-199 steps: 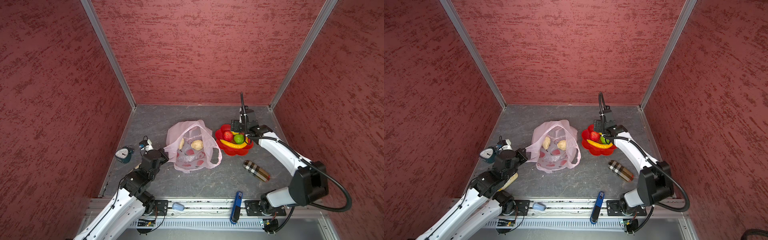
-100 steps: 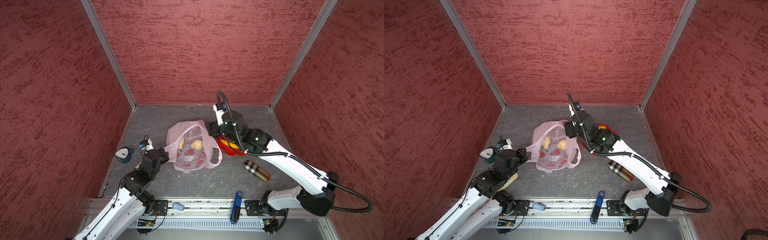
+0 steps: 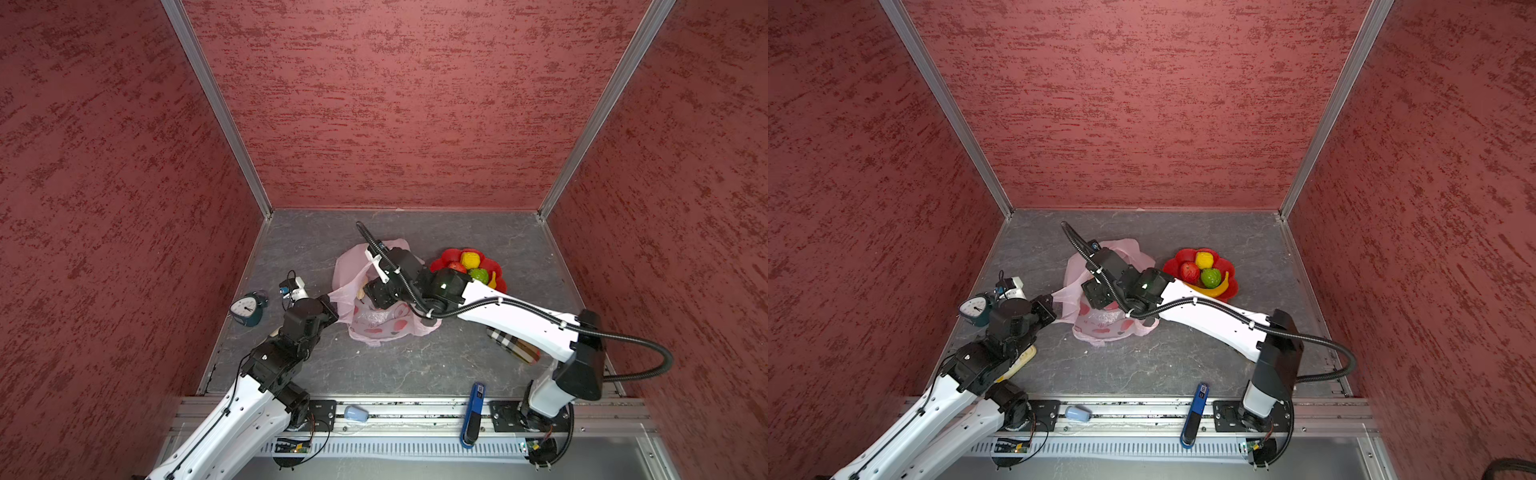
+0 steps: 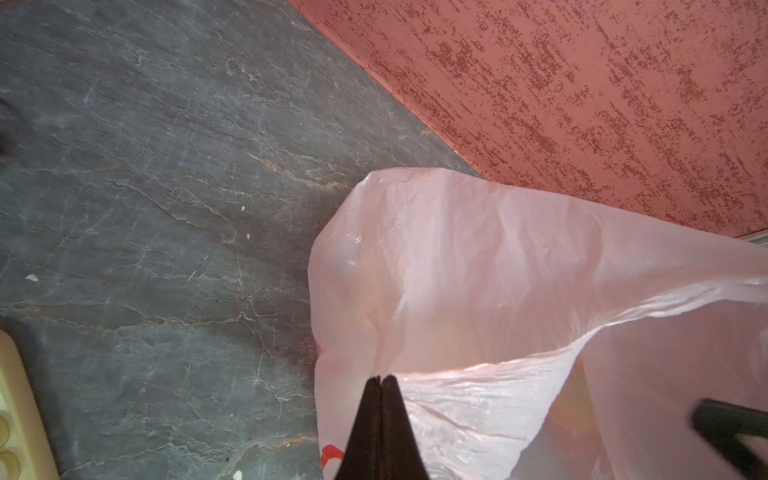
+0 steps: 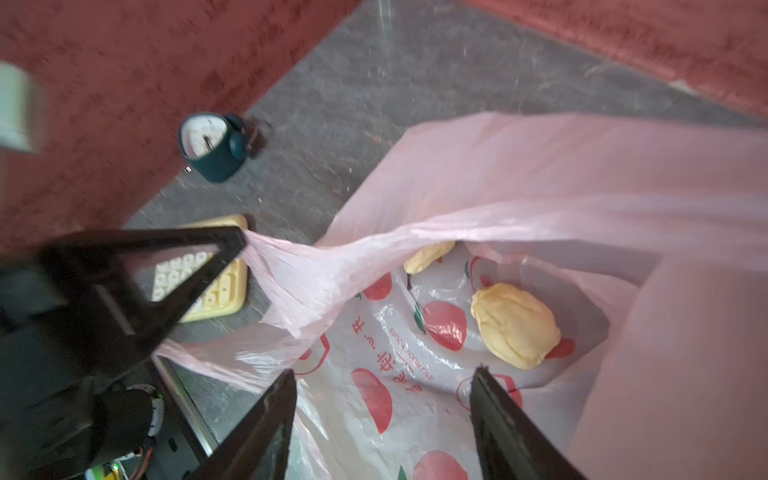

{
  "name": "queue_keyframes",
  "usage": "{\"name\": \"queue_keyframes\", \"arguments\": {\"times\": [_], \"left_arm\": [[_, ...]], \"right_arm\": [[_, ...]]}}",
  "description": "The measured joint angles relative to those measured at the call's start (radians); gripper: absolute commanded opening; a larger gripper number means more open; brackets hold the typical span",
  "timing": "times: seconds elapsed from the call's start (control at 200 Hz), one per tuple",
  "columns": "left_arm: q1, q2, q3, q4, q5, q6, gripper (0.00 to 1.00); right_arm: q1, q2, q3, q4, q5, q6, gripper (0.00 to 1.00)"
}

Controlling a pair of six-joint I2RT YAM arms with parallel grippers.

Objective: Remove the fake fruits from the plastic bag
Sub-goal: 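Raise the right gripper off the plate and move it over the bag mouth, then lower the right gripper into the bag and close on the nearer beige fruit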

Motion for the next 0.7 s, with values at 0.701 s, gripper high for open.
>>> {"name": "queue_keyframes", "arguments": {"times": [0.701], "left_arm": [[-0.001, 0.016, 0.017, 0.016, 0.008, 0.000, 0.04]], "right_arm": [[-0.125, 0.206, -0.053, 0.050, 0.050, 0.034, 0.77]]}}
